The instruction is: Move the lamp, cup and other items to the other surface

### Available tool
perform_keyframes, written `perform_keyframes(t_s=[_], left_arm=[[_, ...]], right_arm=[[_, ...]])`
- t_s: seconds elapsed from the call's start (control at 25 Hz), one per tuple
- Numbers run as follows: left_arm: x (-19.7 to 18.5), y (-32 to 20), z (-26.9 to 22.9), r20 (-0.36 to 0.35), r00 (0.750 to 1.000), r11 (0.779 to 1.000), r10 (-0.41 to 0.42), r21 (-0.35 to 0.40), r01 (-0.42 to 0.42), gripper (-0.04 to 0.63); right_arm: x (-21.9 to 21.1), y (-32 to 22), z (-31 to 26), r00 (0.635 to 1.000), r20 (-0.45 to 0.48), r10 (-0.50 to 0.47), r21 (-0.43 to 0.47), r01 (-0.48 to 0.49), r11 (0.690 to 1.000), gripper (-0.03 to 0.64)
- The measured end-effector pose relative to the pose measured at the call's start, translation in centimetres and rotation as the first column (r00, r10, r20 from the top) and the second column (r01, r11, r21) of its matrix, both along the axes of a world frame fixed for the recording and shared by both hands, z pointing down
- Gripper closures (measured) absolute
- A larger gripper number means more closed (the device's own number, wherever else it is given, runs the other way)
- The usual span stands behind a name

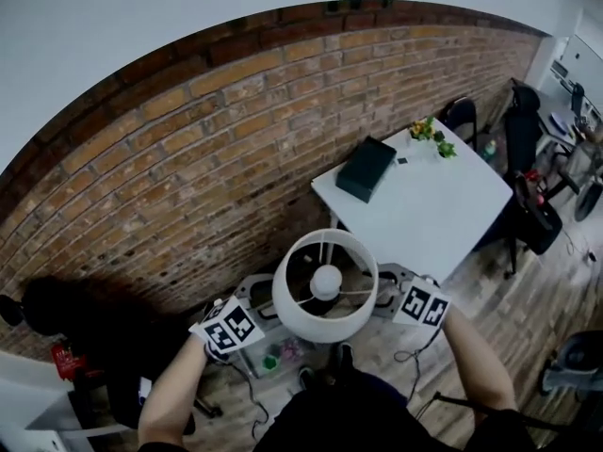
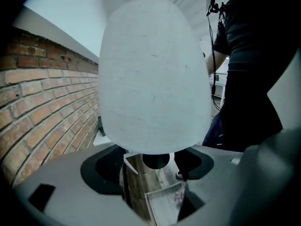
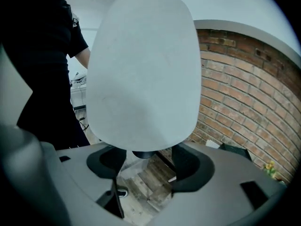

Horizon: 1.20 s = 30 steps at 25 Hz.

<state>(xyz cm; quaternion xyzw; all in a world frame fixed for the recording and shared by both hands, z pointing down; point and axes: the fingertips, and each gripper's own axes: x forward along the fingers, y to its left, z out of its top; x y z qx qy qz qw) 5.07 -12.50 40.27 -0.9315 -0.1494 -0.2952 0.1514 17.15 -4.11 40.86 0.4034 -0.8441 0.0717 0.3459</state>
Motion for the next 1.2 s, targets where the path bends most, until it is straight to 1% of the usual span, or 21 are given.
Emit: perform_keyframes(t_s=[0.12, 0.28, 0.52, 0.68, 0.84, 0.92, 1.04, 1.2], left_arm=[[2.6, 1.3, -0.4, -0.002, 0.999, 0.999, 0.052, 0.004, -0.052, 0.262], [6.9, 2.2, -0.5, 0.004, 0.996, 0.996, 0.092, 0.000, -0.092, 0.262], [13.8, 3.1, -0.2, 0.012, 0.993, 0.993, 0.121, 0.014, -0.121, 0.262], [19.6, 3.6, 0.2, 0.036, 0.993, 0.994, 0.109, 0.017, -0.110, 0.262], [26.3, 3.9, 0.5, 0.033, 0.995, 0.995, 0.093, 0.019, -0.094, 0.262], [29.4, 3.8, 1.1, 0.047, 0.996, 0.996, 0.081, 0.025, -0.083, 0.263], [33.4, 3.9, 2.2, 0.073, 0.995, 0.997, 0.064, 0.032, -0.067, 0.262], [38.1, 3.7, 3.5, 0.080, 0.996, 0.998, 0.033, 0.042, -0.037, 0.264]], right_arm=[[2.1, 2.0, -0.2, 0.998, -0.003, 0.059, 0.005, -0.059, 0.998, 0.310], [5.9, 3.5, -0.7, 0.992, 0.009, 0.128, 0.006, -0.128, 0.992, 0.311], [12.3, 4.6, -0.7, 0.988, 0.015, 0.156, 0.013, -0.157, 0.988, 0.311], [18.4, 5.0, -0.6, 0.991, 0.013, 0.136, 0.024, -0.137, 0.990, 0.311], [25.1, 5.3, -0.5, 0.992, 0.004, 0.127, 0.008, -0.127, 0.992, 0.312], [28.3, 5.2, -0.1, 0.993, -0.007, 0.119, 0.000, -0.119, 0.993, 0.311], [32.6, 5.2, 0.8, 0.994, -0.017, 0.110, -0.010, -0.110, 0.994, 0.311], [37.4, 4.9, 1.8, 0.994, -0.022, 0.107, -0.020, -0.107, 0.994, 0.313]])
